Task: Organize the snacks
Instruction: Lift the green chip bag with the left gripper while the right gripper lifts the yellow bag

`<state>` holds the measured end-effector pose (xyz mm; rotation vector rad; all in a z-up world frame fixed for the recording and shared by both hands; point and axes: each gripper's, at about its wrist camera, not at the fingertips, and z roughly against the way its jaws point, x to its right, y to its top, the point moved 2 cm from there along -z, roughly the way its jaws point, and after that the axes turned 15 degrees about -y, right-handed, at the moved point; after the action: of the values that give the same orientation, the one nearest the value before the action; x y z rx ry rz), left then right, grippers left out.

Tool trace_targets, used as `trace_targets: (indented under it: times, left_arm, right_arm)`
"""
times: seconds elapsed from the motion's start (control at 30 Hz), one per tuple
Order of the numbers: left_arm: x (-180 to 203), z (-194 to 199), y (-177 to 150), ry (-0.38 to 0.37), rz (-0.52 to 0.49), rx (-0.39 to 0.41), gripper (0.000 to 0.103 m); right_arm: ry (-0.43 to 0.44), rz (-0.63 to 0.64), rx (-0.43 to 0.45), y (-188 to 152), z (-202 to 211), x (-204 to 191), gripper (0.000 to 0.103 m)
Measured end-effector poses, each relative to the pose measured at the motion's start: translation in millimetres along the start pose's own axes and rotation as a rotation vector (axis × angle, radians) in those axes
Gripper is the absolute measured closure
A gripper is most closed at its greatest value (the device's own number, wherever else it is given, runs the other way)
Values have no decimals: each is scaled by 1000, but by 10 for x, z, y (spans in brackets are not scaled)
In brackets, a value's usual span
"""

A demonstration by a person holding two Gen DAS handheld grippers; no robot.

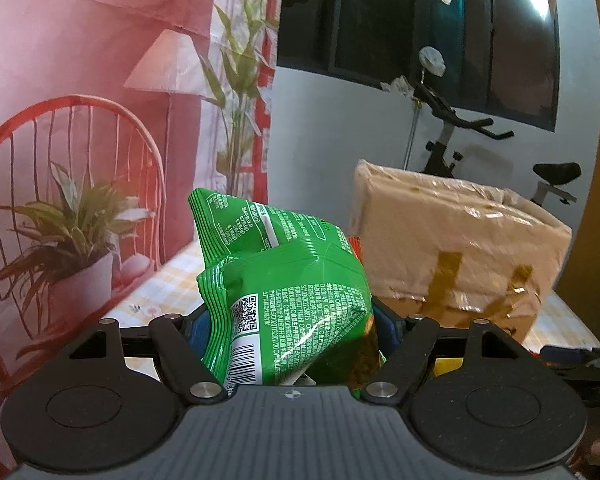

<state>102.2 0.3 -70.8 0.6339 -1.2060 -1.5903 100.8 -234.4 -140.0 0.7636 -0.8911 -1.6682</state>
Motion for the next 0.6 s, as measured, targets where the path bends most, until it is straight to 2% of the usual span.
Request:
trace_targets:
  times: [0.2, 0.6]
  left_arm:
    - [-42, -76, 7, 7, 4, -4, 25]
    - [-20, -167, -114, -7, -1, -58, 25]
  right_arm:
    - [-56, -1, -57, -11, -247, -42, 0]
    - [-1, -69, -101, -181, -301, 34, 1]
